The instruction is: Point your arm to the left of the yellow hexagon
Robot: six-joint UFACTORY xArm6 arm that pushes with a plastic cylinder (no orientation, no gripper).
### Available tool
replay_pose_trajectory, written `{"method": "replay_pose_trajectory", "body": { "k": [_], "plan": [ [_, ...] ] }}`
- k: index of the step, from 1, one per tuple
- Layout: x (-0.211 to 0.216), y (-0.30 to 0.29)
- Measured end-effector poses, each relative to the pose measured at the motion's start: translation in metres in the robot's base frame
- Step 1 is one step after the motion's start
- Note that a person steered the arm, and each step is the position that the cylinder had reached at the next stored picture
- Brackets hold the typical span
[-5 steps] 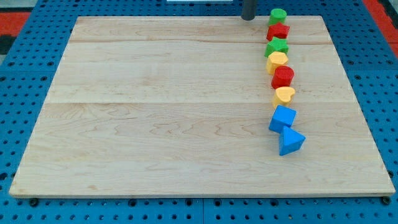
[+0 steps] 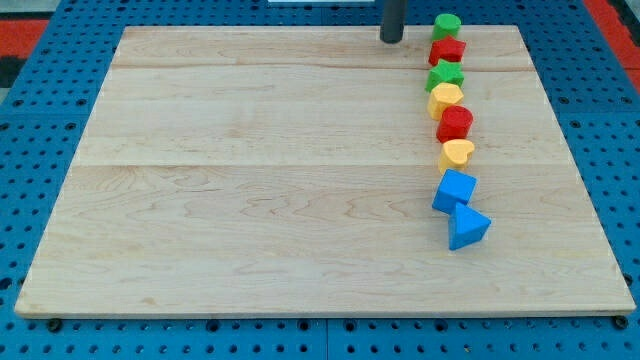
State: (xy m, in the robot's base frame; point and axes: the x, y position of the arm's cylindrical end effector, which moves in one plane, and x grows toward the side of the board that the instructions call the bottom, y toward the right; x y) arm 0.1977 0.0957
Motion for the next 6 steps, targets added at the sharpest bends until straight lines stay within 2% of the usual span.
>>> {"method": "replay_pose_trajectory", "body": {
  "k": [6],
  "plan": [
    [0.003,0.004]
  ]
}}
